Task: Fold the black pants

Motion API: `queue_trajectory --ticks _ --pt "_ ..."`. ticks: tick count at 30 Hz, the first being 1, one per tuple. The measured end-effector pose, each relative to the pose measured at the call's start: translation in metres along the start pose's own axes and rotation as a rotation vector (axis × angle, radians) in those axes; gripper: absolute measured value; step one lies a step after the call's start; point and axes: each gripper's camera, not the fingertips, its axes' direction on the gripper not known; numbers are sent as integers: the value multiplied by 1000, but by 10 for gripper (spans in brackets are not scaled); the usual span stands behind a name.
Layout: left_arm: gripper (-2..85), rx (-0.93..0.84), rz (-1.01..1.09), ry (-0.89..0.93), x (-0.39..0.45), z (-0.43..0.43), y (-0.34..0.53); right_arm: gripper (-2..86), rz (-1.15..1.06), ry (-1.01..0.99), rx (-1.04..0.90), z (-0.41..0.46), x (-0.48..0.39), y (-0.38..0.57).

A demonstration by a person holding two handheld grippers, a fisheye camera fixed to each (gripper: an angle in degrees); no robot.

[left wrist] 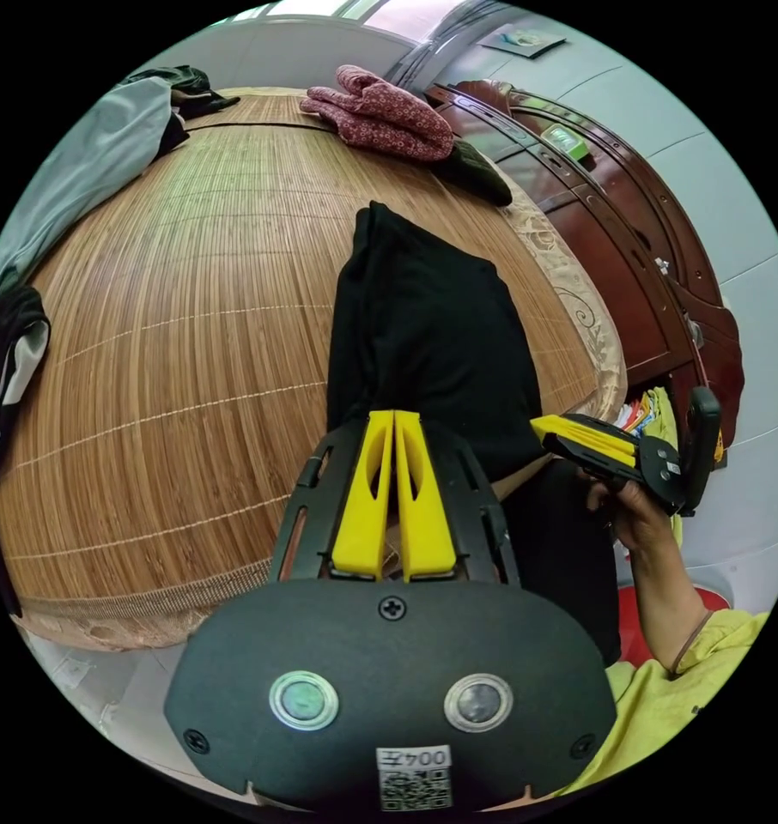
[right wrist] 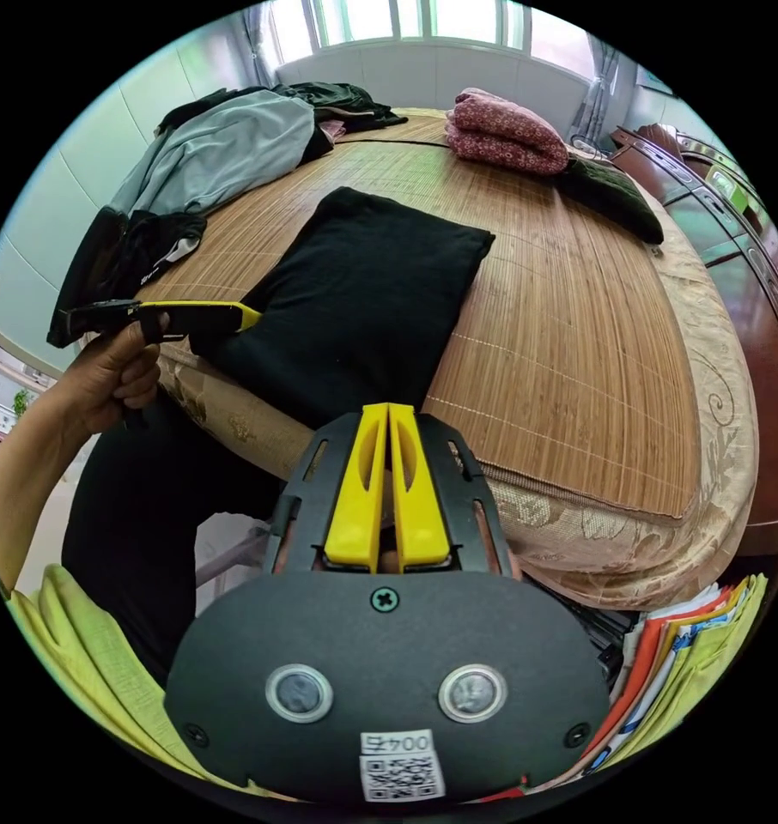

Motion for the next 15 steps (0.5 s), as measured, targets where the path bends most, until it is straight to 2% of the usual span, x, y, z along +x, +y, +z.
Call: queue_trajectory --ticks 11,15 --pt "1 21 49 -62 16 8 -4 -4 38 -54 24 11 28 6" --pt "2 30 34 -27 14 8 -6 13 88 -138 60 13 50 14"
